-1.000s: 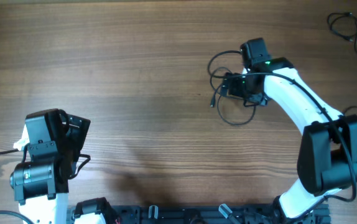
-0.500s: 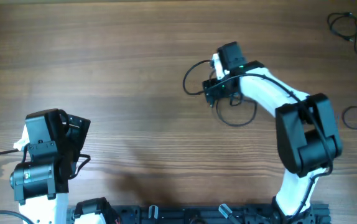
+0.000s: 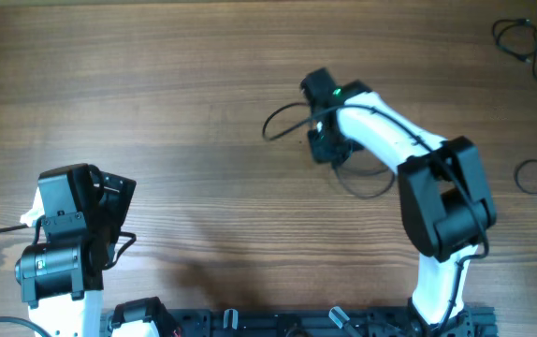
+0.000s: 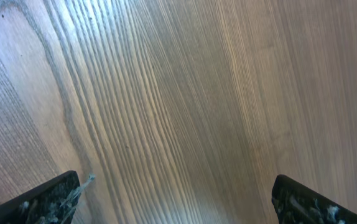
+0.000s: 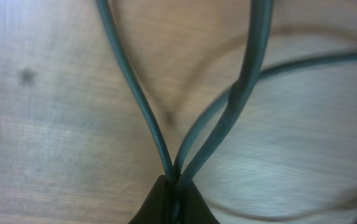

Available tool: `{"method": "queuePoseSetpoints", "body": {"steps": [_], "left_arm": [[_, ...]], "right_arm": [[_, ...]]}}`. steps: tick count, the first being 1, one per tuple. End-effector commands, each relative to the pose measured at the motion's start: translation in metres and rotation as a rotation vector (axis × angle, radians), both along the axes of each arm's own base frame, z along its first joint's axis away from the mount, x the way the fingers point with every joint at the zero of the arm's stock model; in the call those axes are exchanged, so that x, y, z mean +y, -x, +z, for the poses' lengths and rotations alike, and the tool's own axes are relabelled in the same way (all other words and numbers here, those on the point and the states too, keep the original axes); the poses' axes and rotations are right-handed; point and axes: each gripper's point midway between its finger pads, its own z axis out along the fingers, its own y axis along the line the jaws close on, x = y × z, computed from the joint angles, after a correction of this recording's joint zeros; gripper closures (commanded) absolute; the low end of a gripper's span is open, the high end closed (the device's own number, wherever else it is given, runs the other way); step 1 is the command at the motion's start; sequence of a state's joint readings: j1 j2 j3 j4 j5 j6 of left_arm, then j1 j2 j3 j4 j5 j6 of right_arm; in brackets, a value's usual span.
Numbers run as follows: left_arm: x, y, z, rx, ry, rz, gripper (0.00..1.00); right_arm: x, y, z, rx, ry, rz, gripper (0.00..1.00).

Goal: Untangle cables
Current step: 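Drag the held black cable up-right toward the far right corner, then lay the cable at the top right and open the right gripper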

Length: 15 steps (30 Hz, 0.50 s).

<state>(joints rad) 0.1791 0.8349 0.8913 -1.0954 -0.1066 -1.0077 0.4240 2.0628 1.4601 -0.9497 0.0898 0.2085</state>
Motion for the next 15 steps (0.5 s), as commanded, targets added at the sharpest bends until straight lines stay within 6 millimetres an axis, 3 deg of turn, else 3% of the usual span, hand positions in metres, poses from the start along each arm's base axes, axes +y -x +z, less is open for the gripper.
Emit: {"method": "queuePoseSetpoints", "body": {"steps": [1, 3, 4, 5, 10, 15], "left_arm": [[0.002, -0.002, 0.004, -0.009, -0.007, -0.003, 0.0], [0.002, -0.002, 0.004, -0.009, -0.007, -0.003, 0.0], [0.002, -0.002, 0.004, -0.009, -0.007, -0.003, 0.0], [0.002, -0.002, 0.004, -0.009, -0.007, -0.003, 0.0], [0.002, -0.002, 0.004, -0.009, -0.007, -0.003, 0.0], [0.002, -0.002, 0.004, -0.009, -0.007, -0.003, 0.0]], "right_arm": [[-0.032, -0.069, 0.077, -0.227, -0.022, -0.045, 0.96], [-0.056, -0.096, 0.111, -0.33, -0.03, -0.033, 0.95], [-0.066, -0.104, 0.118, -0.358, -0.028, -0.037, 0.96], [-0.077, -0.111, 0.122, -0.381, -0.022, -0.038, 0.96], [-0.18, -0.164, 0.134, -0.557, 0.062, -0.054, 0.96], [-0.214, -0.202, 0.129, -0.669, 0.116, 0.144, 0.96]]}}
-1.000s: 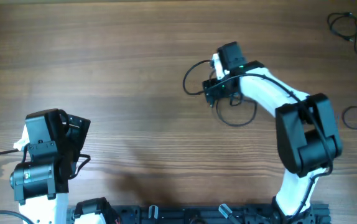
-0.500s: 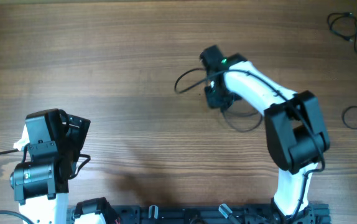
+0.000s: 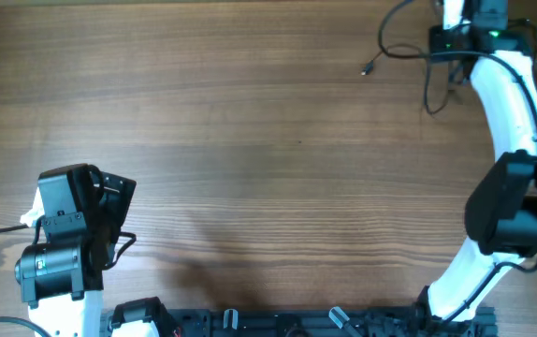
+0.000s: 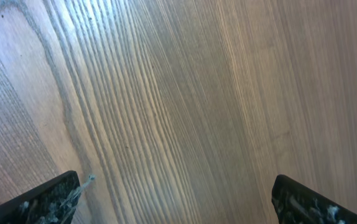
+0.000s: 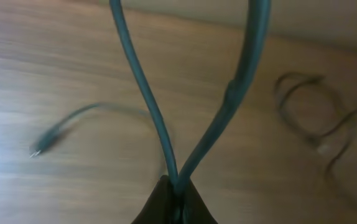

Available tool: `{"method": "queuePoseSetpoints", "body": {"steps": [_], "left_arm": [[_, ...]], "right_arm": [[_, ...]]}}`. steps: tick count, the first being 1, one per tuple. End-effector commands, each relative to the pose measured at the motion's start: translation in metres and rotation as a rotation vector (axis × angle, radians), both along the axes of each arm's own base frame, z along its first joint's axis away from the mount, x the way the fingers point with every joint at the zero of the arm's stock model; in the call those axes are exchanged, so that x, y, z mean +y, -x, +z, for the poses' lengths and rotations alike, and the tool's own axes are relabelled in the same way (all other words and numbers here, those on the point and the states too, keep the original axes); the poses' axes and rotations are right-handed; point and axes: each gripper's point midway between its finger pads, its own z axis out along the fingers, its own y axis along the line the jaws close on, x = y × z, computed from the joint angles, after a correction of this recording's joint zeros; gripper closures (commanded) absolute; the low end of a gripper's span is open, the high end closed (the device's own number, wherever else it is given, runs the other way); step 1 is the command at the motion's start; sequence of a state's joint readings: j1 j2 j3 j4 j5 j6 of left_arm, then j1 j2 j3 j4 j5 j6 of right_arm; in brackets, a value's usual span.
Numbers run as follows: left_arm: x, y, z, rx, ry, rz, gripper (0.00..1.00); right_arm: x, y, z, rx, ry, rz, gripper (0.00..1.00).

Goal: Untangle cables
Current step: 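Lay the cable at the top right and open the right gripper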

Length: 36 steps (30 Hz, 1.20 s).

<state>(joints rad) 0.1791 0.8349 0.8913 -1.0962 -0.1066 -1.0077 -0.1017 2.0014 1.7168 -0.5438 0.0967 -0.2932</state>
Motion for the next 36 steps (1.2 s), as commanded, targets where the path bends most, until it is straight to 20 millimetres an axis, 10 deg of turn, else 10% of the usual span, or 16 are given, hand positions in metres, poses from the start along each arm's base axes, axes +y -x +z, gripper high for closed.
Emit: {"method": "queuePoseSetpoints", "body": {"steps": [1, 6, 9, 14, 15, 24, 29, 33, 36], "left_arm": [[0.002, -0.002, 0.004, -0.009, -0.007, -0.003, 0.0], [0.002, -0.002, 0.004, -0.009, -0.007, -0.003, 0.0], [0.002, -0.002, 0.004, -0.009, -0.007, -0.003, 0.0], [0.002, -0.002, 0.004, -0.009, -0.007, -0.003, 0.0], [0.002, -0.002, 0.004, -0.009, -0.007, -0.003, 0.0], [0.002, -0.002, 0.004, -0.009, -0.007, -0.003, 0.0], [0.002, -0.002, 0.004, -0.009, -0.007, -0.003, 0.0], [0.002, -0.002, 0.004, -0.009, -0.007, -0.003, 0.0], [0.002, -0.002, 0.004, -0.009, -0.007, -0.003, 0.0]], "right_arm": [[-0.005, -0.024, -0.029, 0.004, 0.111, 0.162, 0.96], [-0.058, -0.045, -0.125, 0.084, 0.283, 0.131, 0.96], [-0.078, -0.041, -0.139, 0.113, 0.324, 0.064, 0.94], [-0.073, -0.038, -0.129, 0.092, 0.248, 0.001, 0.03], [-0.071, -0.038, -0.122, 0.079, 0.227, -0.022, 0.0], [-0.011, -0.028, -0.007, -0.091, 0.011, -0.085, 0.0], [0.061, -0.021, -0.038, -0.022, -0.388, 0.101, 0.02], [0.091, -0.015, -0.092, 0.103, -0.596, 0.058, 0.38], [0.111, -0.023, -0.13, 0.137, -0.664, -0.004, 0.3]]}}
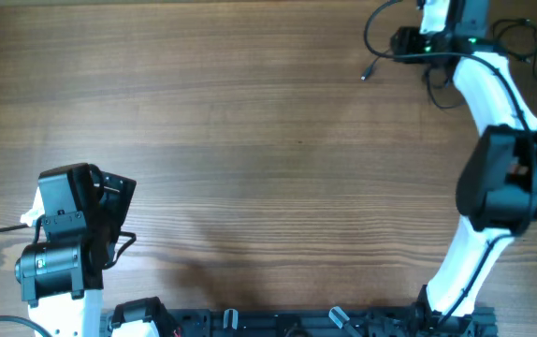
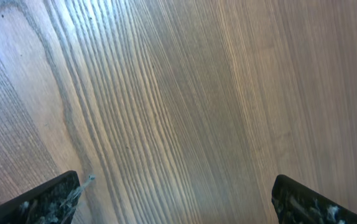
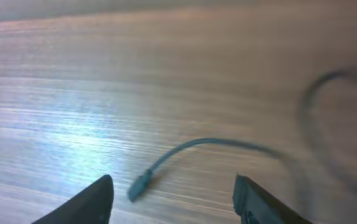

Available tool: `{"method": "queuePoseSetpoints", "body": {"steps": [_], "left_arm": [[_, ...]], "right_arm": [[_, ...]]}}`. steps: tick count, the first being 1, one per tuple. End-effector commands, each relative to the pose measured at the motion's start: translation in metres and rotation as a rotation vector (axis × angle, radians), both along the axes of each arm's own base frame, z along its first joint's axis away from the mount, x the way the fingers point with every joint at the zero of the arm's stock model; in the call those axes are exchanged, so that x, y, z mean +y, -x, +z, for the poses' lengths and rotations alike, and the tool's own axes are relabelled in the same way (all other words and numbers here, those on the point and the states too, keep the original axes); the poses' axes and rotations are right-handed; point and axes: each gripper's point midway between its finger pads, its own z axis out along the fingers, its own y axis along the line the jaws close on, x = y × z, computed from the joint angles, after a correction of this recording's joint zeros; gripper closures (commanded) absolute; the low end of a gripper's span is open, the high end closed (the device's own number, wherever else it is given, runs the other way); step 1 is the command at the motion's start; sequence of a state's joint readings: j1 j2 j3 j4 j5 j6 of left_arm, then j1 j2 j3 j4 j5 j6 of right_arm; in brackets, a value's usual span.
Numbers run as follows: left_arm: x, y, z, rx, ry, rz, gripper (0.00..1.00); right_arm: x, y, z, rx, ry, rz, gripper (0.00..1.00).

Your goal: Untangle cables

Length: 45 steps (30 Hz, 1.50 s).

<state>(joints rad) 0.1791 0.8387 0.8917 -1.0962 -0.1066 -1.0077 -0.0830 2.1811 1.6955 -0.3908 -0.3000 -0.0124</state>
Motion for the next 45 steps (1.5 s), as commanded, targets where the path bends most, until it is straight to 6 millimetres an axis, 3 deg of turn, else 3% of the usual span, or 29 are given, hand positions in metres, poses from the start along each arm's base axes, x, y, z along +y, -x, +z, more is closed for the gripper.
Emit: {"method": "queuePoseSetpoints", "body": {"steps": [1, 3, 6, 7, 9, 10, 11, 13, 15, 20, 22, 24, 26, 27, 30, 33, 36, 38, 42, 44, 45], "left_arm": [[0.002, -0.002, 0.005, -0.013, -0.008, -0.003, 0.0], [0.002, -0.002, 0.005, -0.013, -0.008, -0.003, 0.0], [0.002, -0.002, 0.005, -0.013, -0.008, -0.003, 0.0], [0.002, -0.002, 0.005, -0.013, -0.008, -0.003, 0.0], [0.002, -0.002, 0.005, -0.013, -0.008, -0.003, 0.0], [0.002, -0.002, 0.005, -0.013, -0.008, -0.003, 0.0], [0.002, -0.002, 0.005, -0.013, -0.008, -0.003, 0.0], [0.002, -0.002, 0.005, -0.013, -0.008, -0.003, 0.0], [0.002, -0.002, 0.005, -0.013, -0.008, -0.003, 0.0], [0.002, -0.002, 0.005, -0.013, -0.008, -0.003, 0.0], [0.002, -0.002, 0.005, -0.013, -0.008, -0.003, 0.0], [0.002, -0.002, 0.005, -0.013, -0.008, -0.003, 0.0], [0.002, -0.002, 0.005, -0.013, -0.008, -0.003, 0.0], [0.002, -0.002, 0.005, -0.013, -0.008, -0.003, 0.0], [0.002, -0.002, 0.005, -0.013, -0.008, -0.003, 0.0], [0.002, -0.002, 0.005, -0.013, -0.008, -0.003, 0.0], [0.002, -0.002, 0.005, -0.013, -0.008, -0.003, 0.0], [0.002, -0.002, 0.005, -0.013, -0.008, -0.003, 0.0], [0.002, -0.002, 0.005, -0.013, -0.008, -0.003, 0.0], [0.002, -0.002, 0.005, -0.013, -0.008, -0.003, 0.0], [0.002, -0.002, 0.005, -0.013, -0.008, -0.003, 0.0]], "right_arm": [[0.043, 0.002, -0.065, 0.136, -0.194, -0.072, 0.28], [0.054, -0.004, -0.086, 0.156, -0.19, -0.175, 0.27], [0.065, -0.013, -0.094, 0.112, -0.115, -0.238, 0.26], [0.065, -0.015, -0.095, 0.098, -0.077, -0.257, 0.39], [0.056, -0.016, -0.093, 0.066, 0.029, -0.313, 0.86], [0.051, -0.018, -0.089, 0.049, 0.065, -0.339, 0.96], [0.048, -0.019, -0.082, 0.032, 0.082, -0.347, 0.96], [0.045, -0.024, -0.056, -0.017, 0.107, -0.314, 0.96], [0.051, -0.03, -0.013, -0.084, 0.077, -0.242, 0.96], [0.097, -0.018, 0.103, -0.25, -0.101, -0.021, 0.96], [0.093, -0.014, 0.136, -0.316, -0.098, -0.029, 0.96], [0.06, -0.019, 0.154, -0.374, -0.016, -0.158, 0.96], [0.038, -0.022, 0.148, -0.367, 0.03, -0.228, 0.96], [0.023, -0.025, 0.135, -0.341, 0.051, -0.258, 0.96], [0.004, -0.03, 0.102, -0.279, 0.021, -0.261, 0.96], [0.027, -0.028, 0.078, -0.214, -0.143, -0.094, 0.96], [0.061, -0.015, 0.085, -0.224, -0.275, 0.156, 0.96], [0.061, -0.016, 0.089, -0.262, -0.248, 0.2, 0.96], [0.026, -0.029, 0.087, -0.299, -0.195, 0.11, 0.96], [0.006, -0.033, 0.074, -0.283, -0.168, 0.057, 0.96], [-0.007, -0.034, 0.059, -0.257, -0.154, 0.021, 0.95]]}}
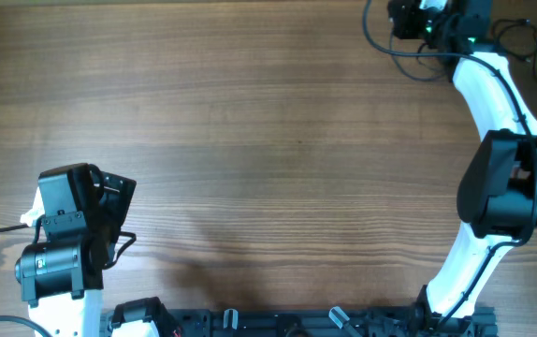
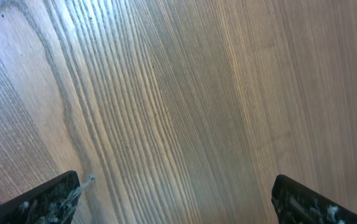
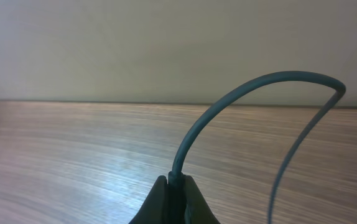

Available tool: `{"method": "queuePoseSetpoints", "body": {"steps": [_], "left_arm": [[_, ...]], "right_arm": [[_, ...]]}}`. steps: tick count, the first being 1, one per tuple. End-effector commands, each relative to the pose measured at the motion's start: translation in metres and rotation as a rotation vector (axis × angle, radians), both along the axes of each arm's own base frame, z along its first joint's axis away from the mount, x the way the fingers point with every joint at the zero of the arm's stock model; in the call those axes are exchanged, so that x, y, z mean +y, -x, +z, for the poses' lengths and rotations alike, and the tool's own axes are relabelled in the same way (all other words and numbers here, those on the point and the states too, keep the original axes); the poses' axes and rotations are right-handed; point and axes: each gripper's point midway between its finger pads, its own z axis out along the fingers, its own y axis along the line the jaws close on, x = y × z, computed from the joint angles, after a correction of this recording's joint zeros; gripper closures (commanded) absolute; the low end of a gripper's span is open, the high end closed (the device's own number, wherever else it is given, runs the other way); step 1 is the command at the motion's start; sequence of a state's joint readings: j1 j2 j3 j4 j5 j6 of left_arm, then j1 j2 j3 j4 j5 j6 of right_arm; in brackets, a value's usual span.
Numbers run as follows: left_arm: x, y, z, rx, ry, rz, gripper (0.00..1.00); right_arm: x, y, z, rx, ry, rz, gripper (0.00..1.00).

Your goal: Untangle cables

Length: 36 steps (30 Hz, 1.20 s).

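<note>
A thin dark cable [image 1: 377, 42] loops on the wooden table [image 1: 250, 140] at the far right corner. My right gripper [image 1: 409, 17] is there, shut on one strand of it. In the right wrist view the cable [image 3: 241, 99] rises out of the closed fingertips of the right gripper [image 3: 175, 183], arches to the right and drops back down. My left gripper [image 2: 175, 202] is open over bare wood near the front left, with nothing between its fingers [image 2: 45, 199].
More dark cables [image 1: 523, 36] lie at the far right corner behind the right arm, and another strand runs off the right edge. The left arm [image 1: 67, 234] rests at the front left. The table's far edge lies just beyond the right gripper.
The right gripper was open above the cable's plug end lying on the table. Now it is shut on a cable strand, a little nearer the far edge. The left arm has not moved.
The right gripper was shut on a bunch of cable strands mid-table. Then it held them at the far right corner. Then it was open with the cable lying loose on the wood, and now it grips a single strand. The left gripper stayed open throughout.
</note>
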<state>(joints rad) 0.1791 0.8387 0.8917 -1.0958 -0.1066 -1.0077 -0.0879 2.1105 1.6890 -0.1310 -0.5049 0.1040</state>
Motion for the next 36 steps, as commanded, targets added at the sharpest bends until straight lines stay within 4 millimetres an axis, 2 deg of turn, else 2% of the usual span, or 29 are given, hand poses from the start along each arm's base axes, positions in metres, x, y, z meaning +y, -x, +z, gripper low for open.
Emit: {"method": "queuePoseSetpoints", "body": {"steps": [1, 3, 4, 5, 7, 8, 11, 12, 13, 14, 16, 19, 23, 27, 32, 36], "left_arm": [[0.002, -0.002, 0.005, -0.012, -0.008, -0.003, 0.0], [0.002, -0.002, 0.005, -0.012, -0.008, -0.003, 0.0], [0.002, -0.002, 0.005, -0.012, -0.008, -0.003, 0.0], [0.002, -0.002, 0.005, -0.012, -0.008, -0.003, 0.0], [0.002, -0.002, 0.005, -0.012, -0.008, -0.003, 0.0], [0.002, -0.002, 0.005, -0.012, -0.008, -0.003, 0.0], [0.002, -0.002, 0.005, -0.012, -0.008, -0.003, 0.0], [0.002, -0.002, 0.005, -0.012, -0.008, -0.003, 0.0], [0.002, -0.002, 0.005, -0.012, -0.008, -0.003, 0.0], [0.002, -0.002, 0.005, -0.012, -0.008, -0.003, 0.0], [0.002, -0.002, 0.005, -0.012, -0.008, -0.003, 0.0], [0.002, -0.002, 0.005, -0.012, -0.008, -0.003, 0.0], [0.002, -0.002, 0.005, -0.012, -0.008, -0.003, 0.0], [0.002, -0.002, 0.005, -0.012, -0.008, -0.003, 0.0], [0.002, -0.002, 0.005, -0.012, -0.008, -0.003, 0.0], [0.002, -0.002, 0.005, -0.012, -0.008, -0.003, 0.0]], "right_arm": [[-0.044, -0.006, -0.048, 0.072, 0.04, -0.089, 0.92], [-0.066, -0.004, -0.08, 0.144, 0.065, -0.16, 0.91], [-0.074, -0.001, -0.093, 0.182, 0.069, -0.189, 0.78], [-0.079, 0.002, -0.101, 0.217, 0.057, -0.214, 0.47], [-0.082, 0.011, -0.113, 0.274, 0.048, -0.219, 0.13], [-0.082, 0.015, -0.114, 0.293, 0.048, -0.218, 0.0], [-0.08, 0.024, -0.104, 0.315, 0.049, -0.215, 0.0], [-0.08, 0.027, -0.091, 0.312, 0.049, -0.216, 0.0], [-0.079, 0.03, -0.076, 0.301, 0.047, -0.219, 0.0], [-0.078, 0.036, -0.048, 0.276, 0.047, -0.222, 0.0], [-0.076, 0.048, -0.012, 0.246, 0.049, -0.224, 0.0], [-0.071, 0.079, 0.049, 0.204, 0.06, -0.228, 0.0], [-0.066, 0.14, 0.118, 0.173, 0.093, -0.264, 0.0], [-0.062, 0.207, 0.162, 0.171, 0.102, -0.322, 0.0], [-0.058, 0.286, 0.191, 0.107, 0.143, -0.378, 0.0], [-0.044, 0.358, 0.208, -0.078, 0.112, -0.407, 0.0]]}}
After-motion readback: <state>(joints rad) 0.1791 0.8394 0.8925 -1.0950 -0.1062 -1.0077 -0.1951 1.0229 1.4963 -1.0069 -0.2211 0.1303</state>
